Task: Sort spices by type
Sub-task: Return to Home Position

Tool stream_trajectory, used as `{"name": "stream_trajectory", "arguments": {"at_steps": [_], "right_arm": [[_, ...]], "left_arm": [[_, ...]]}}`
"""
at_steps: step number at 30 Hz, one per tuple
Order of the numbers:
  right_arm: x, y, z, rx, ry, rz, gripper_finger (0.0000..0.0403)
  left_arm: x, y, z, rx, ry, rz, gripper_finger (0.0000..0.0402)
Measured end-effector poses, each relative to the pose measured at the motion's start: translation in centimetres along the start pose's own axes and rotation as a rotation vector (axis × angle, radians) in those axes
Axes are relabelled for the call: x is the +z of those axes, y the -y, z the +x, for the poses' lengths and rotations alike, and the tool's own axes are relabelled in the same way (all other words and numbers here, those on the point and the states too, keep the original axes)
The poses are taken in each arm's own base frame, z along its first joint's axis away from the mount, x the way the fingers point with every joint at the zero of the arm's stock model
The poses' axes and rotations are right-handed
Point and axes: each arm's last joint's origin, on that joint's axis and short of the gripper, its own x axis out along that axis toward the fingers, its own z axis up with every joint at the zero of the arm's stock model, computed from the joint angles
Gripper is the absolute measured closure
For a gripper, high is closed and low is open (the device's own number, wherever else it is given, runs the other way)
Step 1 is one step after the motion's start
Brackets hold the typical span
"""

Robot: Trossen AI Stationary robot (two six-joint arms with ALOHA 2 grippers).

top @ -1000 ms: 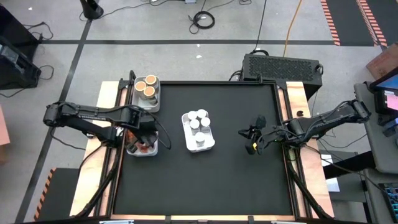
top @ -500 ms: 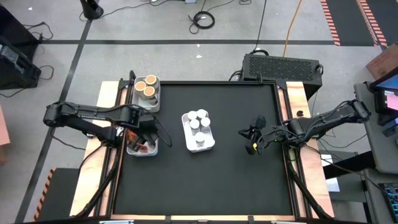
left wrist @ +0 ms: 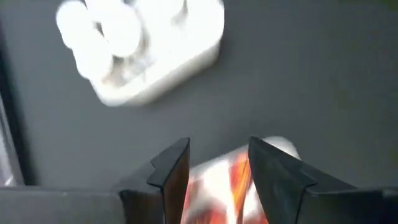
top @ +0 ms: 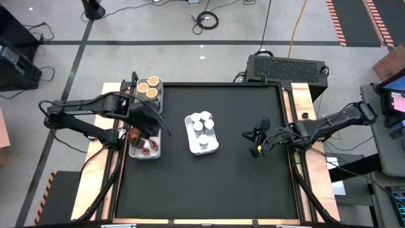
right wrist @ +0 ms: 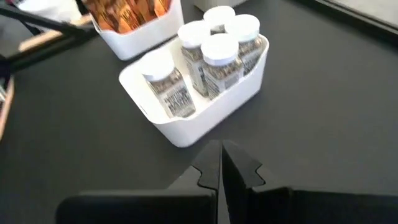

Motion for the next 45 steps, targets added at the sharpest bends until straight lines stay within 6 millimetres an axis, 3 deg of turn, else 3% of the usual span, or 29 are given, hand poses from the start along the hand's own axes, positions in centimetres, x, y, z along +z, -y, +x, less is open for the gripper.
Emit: {"name": "stream_trajectory", "arguments": {"at_steps": [6, 14, 20, 25, 28, 32, 41, 45], "right_arm": [[1.2, -0.7, -0.1, 0.062, 0.116, 0.012, 0.0403], [2.5, -2.3, 1.8, 0.094, 0.285, -0.031, 0.0403], [1.0, -2.7, 5.5, 0.102, 0.178, -0.071, 0.0403], [-0.1, -3.3, 8.1, 0.119, 0.162, -0.118, 0.0403], [0.4, -3.8, 8.6, 0.217, 0.220, -0.160, 0.0403], [1.2, -3.8, 8.0, 0.261, 0.258, -0.221, 0.0403], [3.6, -1.0, 3.6, 0.169, 0.273, -0.312, 0.0403], [2.8, 0.7, 2.5, 0.201, 0.286, -0.309, 0.0403]], "left_arm": [[1.4, -0.1, -0.3, -0.053, 0.336, -0.063, 0.0235], [1.1, 0.5, 3.4, -0.010, 0.754, -0.190, 0.0236], [0.3, 0.2, 7.1, 0.132, 0.808, -0.331, 0.0236], [0.6, 0.3, 7.5, 0.175, 0.957, -0.318, 0.0236], [-0.4, 0.6, 8.1, 0.205, 0.973, -0.324, 0.0236], [-2.8, 1.4, 8.4, 0.235, 0.967, -0.350, 0.0236], [-8.2, 2.6, 6.7, 0.300, 1.034, -0.390, 0.0236], [-10.2, 3.0, 6.6, 0.324, 1.053, -0.415, 0.0236]]}}
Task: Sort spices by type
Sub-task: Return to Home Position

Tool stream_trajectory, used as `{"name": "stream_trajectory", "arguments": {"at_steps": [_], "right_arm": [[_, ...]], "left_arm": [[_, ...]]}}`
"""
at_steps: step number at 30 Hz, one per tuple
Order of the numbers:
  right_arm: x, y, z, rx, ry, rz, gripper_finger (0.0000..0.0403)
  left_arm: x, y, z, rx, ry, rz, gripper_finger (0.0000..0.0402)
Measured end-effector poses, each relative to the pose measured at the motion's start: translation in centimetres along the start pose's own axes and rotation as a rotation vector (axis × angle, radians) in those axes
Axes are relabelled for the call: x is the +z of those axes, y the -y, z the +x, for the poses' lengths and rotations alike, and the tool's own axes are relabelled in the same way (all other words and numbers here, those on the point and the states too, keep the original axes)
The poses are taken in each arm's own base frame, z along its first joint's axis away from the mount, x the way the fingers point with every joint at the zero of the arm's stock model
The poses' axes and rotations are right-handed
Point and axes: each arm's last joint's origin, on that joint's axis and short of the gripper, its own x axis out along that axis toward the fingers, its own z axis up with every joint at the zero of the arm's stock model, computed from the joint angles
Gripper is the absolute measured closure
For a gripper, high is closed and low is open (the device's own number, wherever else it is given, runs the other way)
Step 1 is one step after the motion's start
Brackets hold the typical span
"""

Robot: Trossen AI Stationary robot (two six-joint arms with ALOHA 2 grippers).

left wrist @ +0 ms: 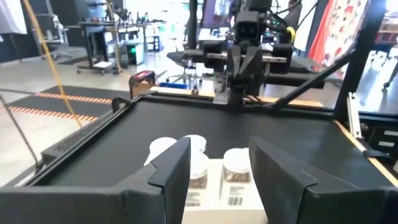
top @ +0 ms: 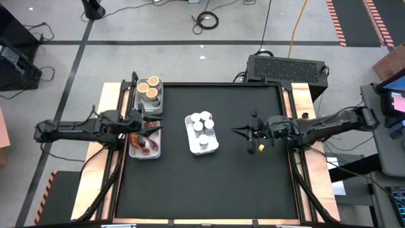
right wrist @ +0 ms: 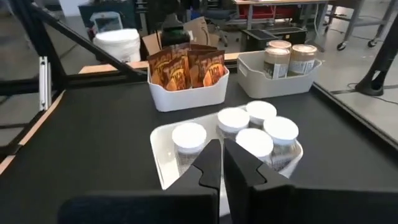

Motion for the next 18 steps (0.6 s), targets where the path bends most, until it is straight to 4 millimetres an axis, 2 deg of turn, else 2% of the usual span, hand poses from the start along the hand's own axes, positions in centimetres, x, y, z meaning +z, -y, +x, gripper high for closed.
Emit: {"name": "stream_trajectory", "arguments": {"at_steps": [7, 11, 18], "right_arm": [[-3.4, 1.9, -2.6, -0.038, 0.056, 0.098, 0.0403], [-5.0, 2.7, -3.6, -0.059, 0.110, 0.148, 0.0403], [-8.0, 3.8, -4.4, -0.084, 0.115, 0.215, 0.0403]], "left_arm": [[-1.4, -0.6, -1.8, 0.011, 0.036, -0.035, 0.0236], [-2.9, -0.8, -1.8, 0.030, 0.039, -0.061, 0.0236], [-4.2, -1.2, -1.5, 0.030, 0.041, -0.062, 0.0236]]}}
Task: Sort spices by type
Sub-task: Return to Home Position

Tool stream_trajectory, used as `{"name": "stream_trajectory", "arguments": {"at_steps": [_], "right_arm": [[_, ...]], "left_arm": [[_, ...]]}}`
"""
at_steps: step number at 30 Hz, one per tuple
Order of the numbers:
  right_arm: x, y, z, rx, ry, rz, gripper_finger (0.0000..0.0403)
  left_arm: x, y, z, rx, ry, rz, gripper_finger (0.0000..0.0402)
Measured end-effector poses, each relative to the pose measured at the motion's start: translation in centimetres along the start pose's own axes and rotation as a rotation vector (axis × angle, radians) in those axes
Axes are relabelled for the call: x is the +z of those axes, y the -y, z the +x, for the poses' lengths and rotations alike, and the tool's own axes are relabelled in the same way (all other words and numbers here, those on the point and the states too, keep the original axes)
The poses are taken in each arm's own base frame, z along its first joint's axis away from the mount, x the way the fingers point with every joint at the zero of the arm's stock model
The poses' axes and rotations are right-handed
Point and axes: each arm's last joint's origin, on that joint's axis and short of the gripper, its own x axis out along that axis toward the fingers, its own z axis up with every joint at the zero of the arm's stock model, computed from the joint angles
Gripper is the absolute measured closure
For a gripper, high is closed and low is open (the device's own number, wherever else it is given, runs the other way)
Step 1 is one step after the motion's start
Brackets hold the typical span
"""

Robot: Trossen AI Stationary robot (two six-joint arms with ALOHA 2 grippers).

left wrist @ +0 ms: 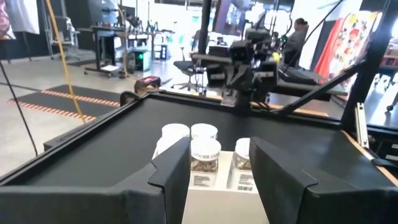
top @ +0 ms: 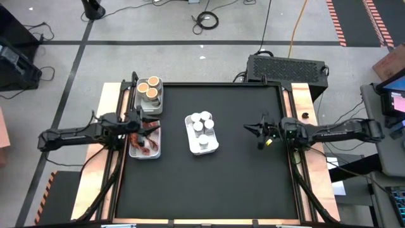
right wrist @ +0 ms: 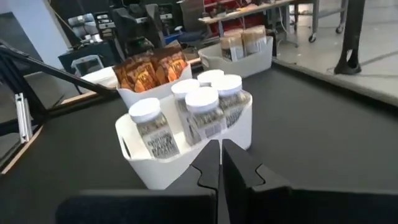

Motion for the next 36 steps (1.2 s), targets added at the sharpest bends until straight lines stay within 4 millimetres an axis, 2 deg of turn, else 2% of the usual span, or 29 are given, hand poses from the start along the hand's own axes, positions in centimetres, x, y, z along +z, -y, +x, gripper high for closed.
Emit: {"name": "stream_trajectory", "arguments": {"at_steps": [4, 9, 16, 19, 22, 25, 30, 36], "right_arm": [[-1.5, 0.8, -0.3, -0.009, -0.014, 0.035, 0.0403], [-1.5, 1.0, -0.3, 0.003, -0.029, 0.021, 0.0403], [-1.5, 1.0, -0.3, 0.056, -0.040, -0.041, 0.0403], [-0.9, 1.3, -0.3, 0.030, 0.022, -0.098, 0.0403], [-0.2, 1.7, -0.3, 0.006, 0.080, -0.062, 0.0403], [-0.7, 1.9, -0.3, -0.008, 0.033, -0.020, 0.0403], [-1.4, 2.1, -0.3, -0.033, -0.037, -0.043, 0.0403], [-1.6, 2.1, -0.3, -0.037, -0.064, -0.044, 0.0403]], "left_arm": [[-1.5, -0.3, 0.2, 0.001, 0.025, -0.009, 0.0236], [-2.0, -0.6, 0.1, 0.007, 0.019, -0.018, 0.0236], [-2.3, -0.5, -0.1, -0.071, 0.016, -0.037, 0.0236], [-2.7, -0.6, -0.2, -0.045, 0.023, -0.073, 0.0236], [-3.1, -0.7, -0.3, -0.028, -0.008, -0.124, 0.0236], [-3.2, -0.7, -0.4, 0.001, -0.010, -0.128, 0.0236], [-3.1, -1.2, -0.4, 0.148, 0.015, -0.091, 0.0236], [-3.1, -1.2, -0.4, 0.153, 0.015, -0.102, 0.0236]]}}
